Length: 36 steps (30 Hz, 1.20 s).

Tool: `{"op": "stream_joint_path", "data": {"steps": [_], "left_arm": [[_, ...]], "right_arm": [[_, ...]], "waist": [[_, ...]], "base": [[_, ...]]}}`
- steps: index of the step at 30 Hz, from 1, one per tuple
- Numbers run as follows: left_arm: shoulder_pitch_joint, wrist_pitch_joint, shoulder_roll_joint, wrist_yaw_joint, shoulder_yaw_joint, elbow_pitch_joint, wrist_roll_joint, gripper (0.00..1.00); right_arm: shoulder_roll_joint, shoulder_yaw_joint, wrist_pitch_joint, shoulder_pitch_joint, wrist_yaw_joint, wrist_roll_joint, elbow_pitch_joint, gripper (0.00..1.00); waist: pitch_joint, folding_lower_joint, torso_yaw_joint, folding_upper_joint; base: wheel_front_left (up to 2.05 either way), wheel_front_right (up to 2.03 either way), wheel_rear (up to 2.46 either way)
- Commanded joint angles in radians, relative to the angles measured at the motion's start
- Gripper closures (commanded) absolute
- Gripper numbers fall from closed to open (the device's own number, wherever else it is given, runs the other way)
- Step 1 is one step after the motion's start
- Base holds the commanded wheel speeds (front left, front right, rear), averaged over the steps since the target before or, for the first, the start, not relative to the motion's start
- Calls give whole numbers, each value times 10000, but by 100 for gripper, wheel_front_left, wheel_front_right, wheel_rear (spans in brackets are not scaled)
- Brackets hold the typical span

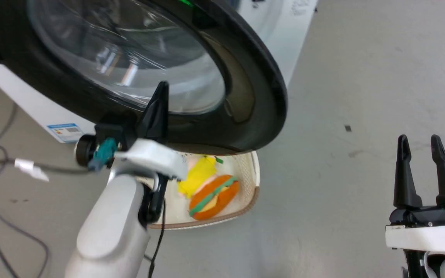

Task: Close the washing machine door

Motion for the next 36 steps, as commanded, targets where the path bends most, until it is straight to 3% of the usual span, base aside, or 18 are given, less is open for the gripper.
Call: {"op": "stream_joint_path", "data": {"steps": [1,8,9,10,11,19,25,26,27,28,36], "left_arm": [[290,-53,-22,115,129,-235,264,100],[1830,-54,-102,905,859,-2030,2121,100],[2014,-54,-114,946,946,-2164,2236,94],[2184,-54,-120,1000,1047,-2302,2348,71],[2349,-54,-73,1076,1107,-2406,2545,0],[3742,-54,-129,1298,1592,-2859,2944,0],[4517,-54,-191,1291,1847,-3000,3049,0],[4598,-54,-209,1284,1883,-3012,3053,0],[4657,-54,-230,1268,1916,-3024,3054,0],[4710,-55,-249,1255,1945,-3036,3063,0],[4881,-55,-404,1221,2157,-3170,3151,0]], "right_arm": [[15,-11,-46,115,50,-45,-74,0],[15,30,-46,363,50,-311,-312,0],[15,67,-46,393,50,-324,-352,0],[15,132,-46,410,50,-364,-404,0],[15,212,-46,421,50,-427,-466,0],[15,570,-46,363,50,-55,-764,0],[15,1063,-46,-597,50,392,-1080,0],[15,1161,-46,-812,50,461,-1138,42],[15,1251,-46,-1024,50,617,-1200,76],[15,1429,-46,-1239,50,815,-1255,100],[-160,3750,-46,-2266,50,1741,-1509,100]], "waist": [[-323,0,301,-1],[-983,0,951,-1],[-1043,0,1031,-1],[-1100,0,1103,-1],[-1158,0,1165,-1],[-1717,0,1451,-1],[-1964,0,1467,-1],[-1990,0,1477,-1],[-2014,0,1496,-1],[-2041,0,1520,-1],[-2001,0,1726,-1]], "base": [[0,0,0],[0,0,0],[0,0,0],[0,0,0],[0,0,0],[0,0,0],[0,0,0],[0,0,0],[0,0,0],[0,0,0],[0,0,0]]}}
